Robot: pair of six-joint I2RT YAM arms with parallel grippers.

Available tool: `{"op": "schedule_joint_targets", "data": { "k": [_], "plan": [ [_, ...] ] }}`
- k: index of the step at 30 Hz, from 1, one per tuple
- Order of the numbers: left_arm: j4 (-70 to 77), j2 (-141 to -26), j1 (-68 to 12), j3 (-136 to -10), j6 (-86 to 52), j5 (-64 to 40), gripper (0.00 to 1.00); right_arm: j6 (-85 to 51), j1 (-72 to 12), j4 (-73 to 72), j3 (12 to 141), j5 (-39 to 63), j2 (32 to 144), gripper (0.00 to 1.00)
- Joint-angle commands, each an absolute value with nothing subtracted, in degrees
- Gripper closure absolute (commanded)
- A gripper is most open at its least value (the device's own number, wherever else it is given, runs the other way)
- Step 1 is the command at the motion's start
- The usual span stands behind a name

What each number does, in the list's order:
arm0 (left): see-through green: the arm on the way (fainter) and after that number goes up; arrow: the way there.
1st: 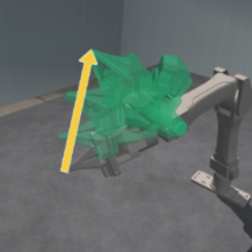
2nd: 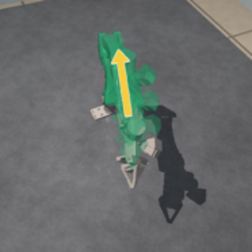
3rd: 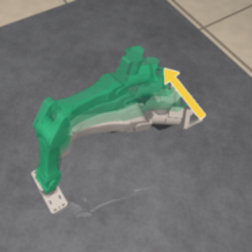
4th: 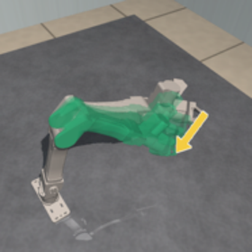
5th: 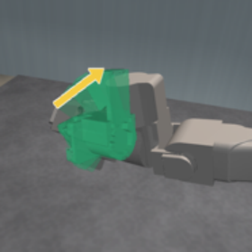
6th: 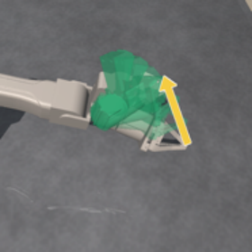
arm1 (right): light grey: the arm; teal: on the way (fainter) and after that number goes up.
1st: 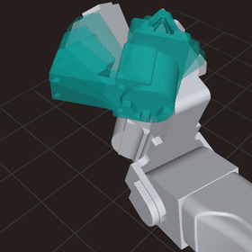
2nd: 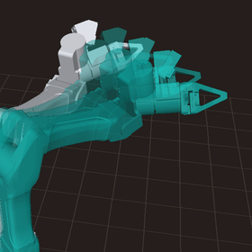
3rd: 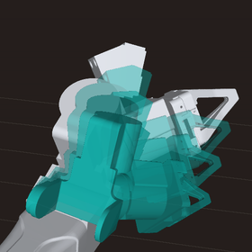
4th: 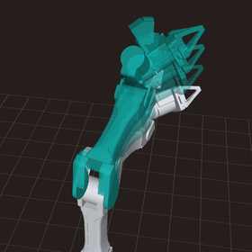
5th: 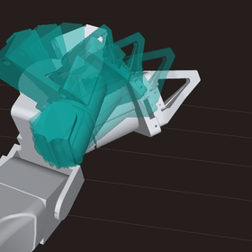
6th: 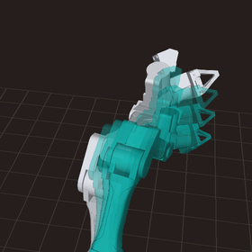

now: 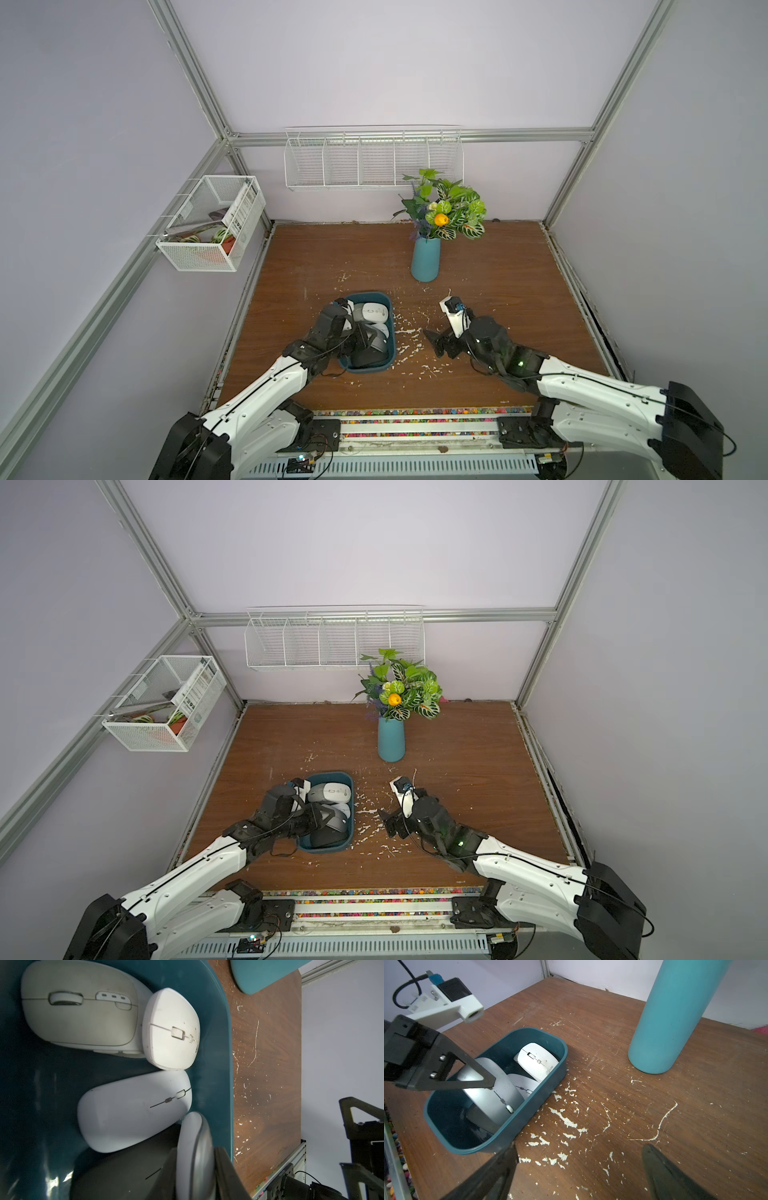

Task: Put the mouse in the storage box
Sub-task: Place the mouse in the storage box, then reset both arms

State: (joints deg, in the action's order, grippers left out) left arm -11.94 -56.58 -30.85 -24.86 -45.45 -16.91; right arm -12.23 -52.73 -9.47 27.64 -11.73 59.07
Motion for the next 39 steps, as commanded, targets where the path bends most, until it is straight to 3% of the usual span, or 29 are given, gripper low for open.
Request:
{"op": "schedule_joint_targets", "data": {
  "k": [1,4,8,21,26,32,39],
  "plan": [
    [-12.47,-56.02,-30.5,-23.9,-45.32,-16.32,0.67,-12.96,-52.23,-10.27,27.95,-11.11,59.77,0.02],
    [-14.15,-55.08,-30.5,-24.3,-45.23,-14.88,0.43,-12.98,-52.24,-10.2,28.1,-11.07,60.0,0.02],
    [-17.49,-53.5,-30.5,-25.74,-44.67,-11.28,0.3,-13.1,-52.17,-10.11,28.11,-11.07,60.03,0.02],
    [-25.27,-46.38,-30.5,-31.16,-39.47,9.51,0.18,-15.2,-48.25,-8.5,28.73,-12.41,58.5,0.02],
    [-21.05,-48.37,-29.97,-35.33,-32.42,21.9,0.15,-12.31,-44.17,-6.66,30.17,-29.54,55.78,0.03],
    [-0.88,-48.84,-25.93,-30.37,-22.54,34.38,0.14,-15.37,-32.39,-0.23,31.73,-45.97,53.23,0.03],
    [30.69,-56.83,-24.63,-17.47,-2.45,46.13,0.12,-16.78,-24.33,-2.56,27.14,-51.36,56.88,0.03]
  ]
}}
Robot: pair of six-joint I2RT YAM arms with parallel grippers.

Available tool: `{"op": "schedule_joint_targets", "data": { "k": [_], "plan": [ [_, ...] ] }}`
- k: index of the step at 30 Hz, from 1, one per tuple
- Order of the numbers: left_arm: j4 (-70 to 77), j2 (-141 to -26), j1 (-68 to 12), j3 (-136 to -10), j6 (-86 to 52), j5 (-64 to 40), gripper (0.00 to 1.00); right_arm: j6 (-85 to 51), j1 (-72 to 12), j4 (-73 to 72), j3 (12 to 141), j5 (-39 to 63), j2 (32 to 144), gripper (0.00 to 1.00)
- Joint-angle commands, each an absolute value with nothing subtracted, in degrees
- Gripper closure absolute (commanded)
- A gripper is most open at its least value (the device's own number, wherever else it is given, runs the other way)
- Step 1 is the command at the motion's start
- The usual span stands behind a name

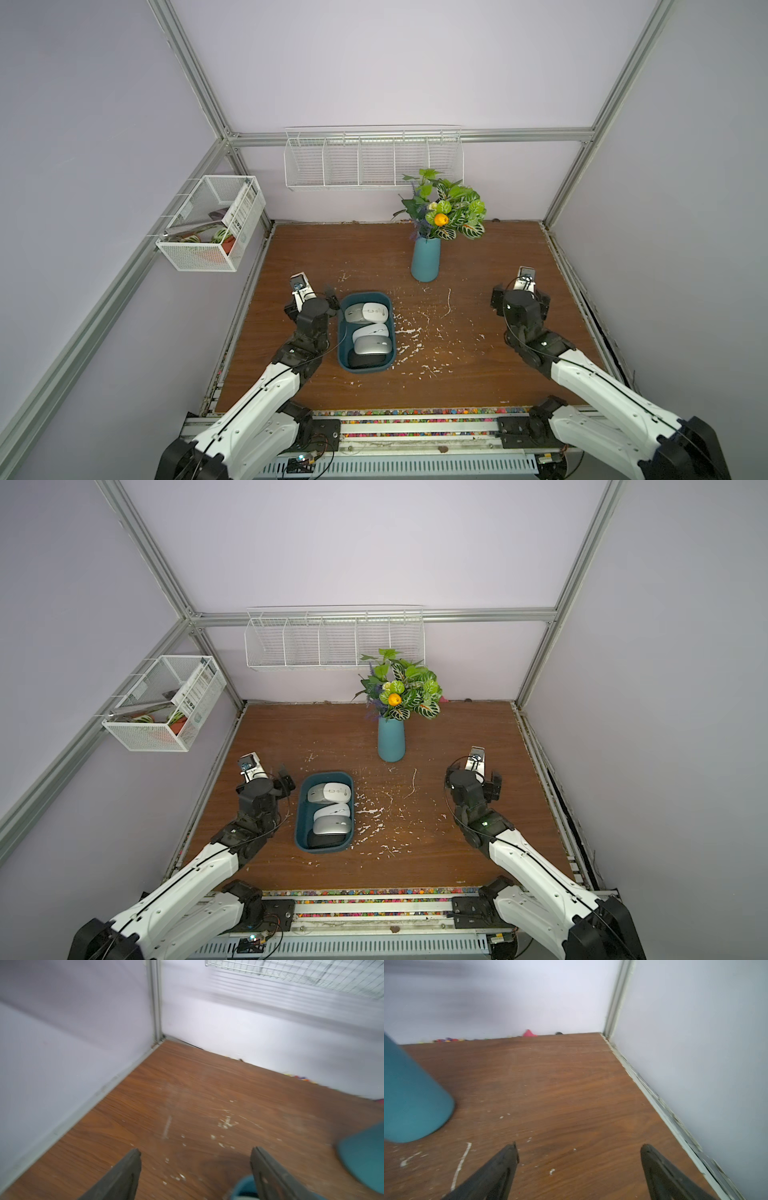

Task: Put the mouse in the storage box
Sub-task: Reset both arms

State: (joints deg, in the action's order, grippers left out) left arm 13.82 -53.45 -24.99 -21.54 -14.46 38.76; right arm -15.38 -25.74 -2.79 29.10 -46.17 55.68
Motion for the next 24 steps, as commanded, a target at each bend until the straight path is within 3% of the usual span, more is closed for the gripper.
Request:
{"op": "schedule_joint_targets", "data": {
  "k": [1,6,10,15,17,21,23,24],
  "plan": [
    [34.28,-58.86,-24.49,-16.02,-1.06,47.43,0.12,-17.6,-23.5,-1.76,27.38,-50.65,56.99,0.03],
    [43.92,-68.52,-20.33,-13.65,1.32,40.7,0.12,-5.84,-20.22,-25.18,21.13,-50.59,64.56,0.03],
    [53.83,-73.26,-13.5,-12.97,2.49,28.51,0.13,-3.79,-16.57,-38.36,18.61,-48.43,73.04,0.03],
    [68.61,-86.86,-4.59,-14.13,3.03,10.81,0.14,0.06,-12.55,-59.24,15.89,-37.71,82.54,0.02],
    [62.23,-85.73,-1.25,-14.97,-0.44,5.73,0.14,2.04,-11.25,-68.81,15.25,-32.84,88.89,0.02],
    [60.63,-88.3,0.07,-17.95,0.24,1.57,0.15,0.65,-9.24,-64.53,18.3,-27.31,92.13,0.02],
    [55.08,-87.57,3.45,-20.09,-1.75,-4.28,0.14,-3.4,-5.93,-53.61,21.3,-22.81,89.45,0.04],
    [55.74,-87.66,4.02,-19.89,-1.97,-5.12,0.08,-4.58,-4.97,-52.29,21.46,-22.07,88.92,0.04]
  ]
}}
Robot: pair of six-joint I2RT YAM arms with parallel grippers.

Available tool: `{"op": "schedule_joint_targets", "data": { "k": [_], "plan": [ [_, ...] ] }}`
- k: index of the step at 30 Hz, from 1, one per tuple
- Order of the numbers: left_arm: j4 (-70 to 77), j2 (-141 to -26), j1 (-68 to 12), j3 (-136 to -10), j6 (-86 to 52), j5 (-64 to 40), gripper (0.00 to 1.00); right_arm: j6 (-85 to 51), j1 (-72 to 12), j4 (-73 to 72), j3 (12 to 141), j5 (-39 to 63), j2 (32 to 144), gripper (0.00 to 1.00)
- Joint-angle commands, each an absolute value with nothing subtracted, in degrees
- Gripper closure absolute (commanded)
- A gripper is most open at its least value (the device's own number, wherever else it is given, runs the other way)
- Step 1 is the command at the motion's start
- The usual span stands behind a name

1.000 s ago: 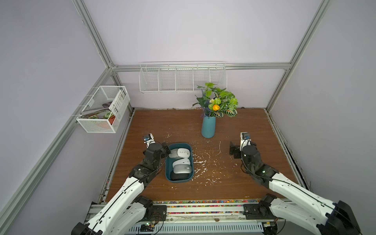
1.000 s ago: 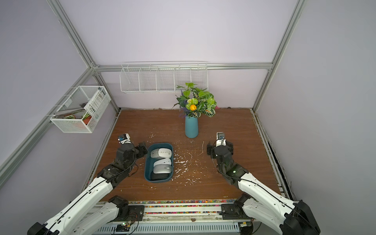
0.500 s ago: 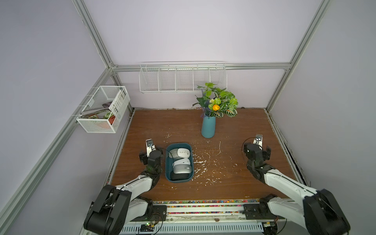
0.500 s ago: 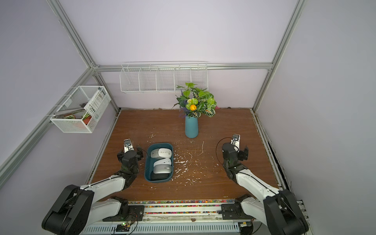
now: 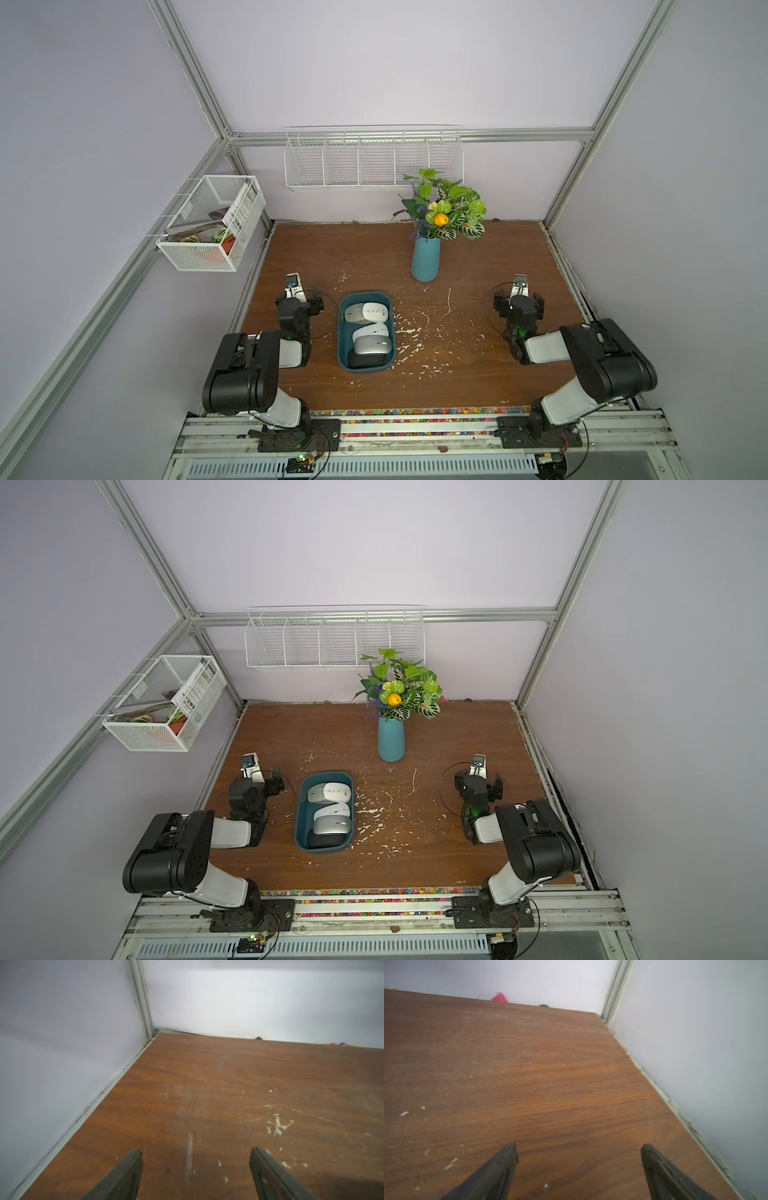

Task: Put the mouse in the storage box
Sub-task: Reset both arms

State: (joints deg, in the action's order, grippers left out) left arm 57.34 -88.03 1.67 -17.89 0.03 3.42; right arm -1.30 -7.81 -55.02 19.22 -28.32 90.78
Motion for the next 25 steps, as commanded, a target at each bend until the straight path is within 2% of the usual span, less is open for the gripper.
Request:
{"op": "schedule_joint_targets", "data": {
  "k": [1,3,25],
  "plan": [
    [56.75,-87.86,4.04,-19.58,-1.97,-5.11,0.0,-4.38,-4.86,-52.58,21.49,-22.05,89.08,0.03],
    [58.49,-88.33,4.04,-19.02,-1.94,-5.16,0.0,-3.34,-4.88,-56.49,20.55,-21.76,90.24,0.01],
    [58.56,-88.5,3.95,-19.07,-1.7,-5.89,0.0,-2.59,-5.42,-57.26,19.65,-20.73,89.82,0.01]
  ]
}}
